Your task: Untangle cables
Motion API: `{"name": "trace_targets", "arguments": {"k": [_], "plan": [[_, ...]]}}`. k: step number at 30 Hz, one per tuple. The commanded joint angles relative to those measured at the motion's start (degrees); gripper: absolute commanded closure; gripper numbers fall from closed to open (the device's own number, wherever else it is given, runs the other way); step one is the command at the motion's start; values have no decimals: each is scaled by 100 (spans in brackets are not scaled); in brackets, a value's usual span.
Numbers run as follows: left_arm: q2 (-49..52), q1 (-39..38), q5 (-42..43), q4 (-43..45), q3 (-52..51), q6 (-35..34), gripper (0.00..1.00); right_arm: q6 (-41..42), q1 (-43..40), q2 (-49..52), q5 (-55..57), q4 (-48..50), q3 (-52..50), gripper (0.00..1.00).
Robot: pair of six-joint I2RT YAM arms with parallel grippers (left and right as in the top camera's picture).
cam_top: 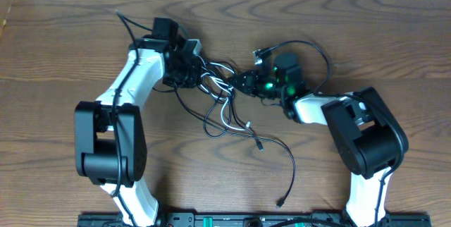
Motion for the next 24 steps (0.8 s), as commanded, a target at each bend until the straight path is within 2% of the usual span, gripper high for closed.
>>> {"name": "trace_targets", "arguments": {"k": [1, 5, 10, 13, 17, 22, 23, 24], "plan": [[-199, 522, -625, 11, 0, -216, 93, -271, -503, 13, -879, -76, -63, 99], [-199, 647, -623, 15, -2, -313, 93, -715, -542, 13, -1029, -402, -66, 99], [-199, 667, -625, 31, -2, -313, 93, -1587, -507, 13, -704, -1471, -66, 99], [-199, 669, -649, 28, -2, -323, 93, -1740, -511, 13, -529, -1799, -66, 99], [-199, 723, -1314, 7, -2, -887, 94, -1792, -511, 13, -140, -2212, -66, 99], [-190, 734, -562, 9, -13, -505, 92, -1786, -498, 13, -133, -2044, -63, 99], [-190, 723, -437, 9, -13, -378, 92, -1735, -494, 13, -146, -1978, -63, 96], [-190, 723, -313, 9, -13, -273, 92, -1727, -490, 13, -199, -1902, -63, 89]]}}
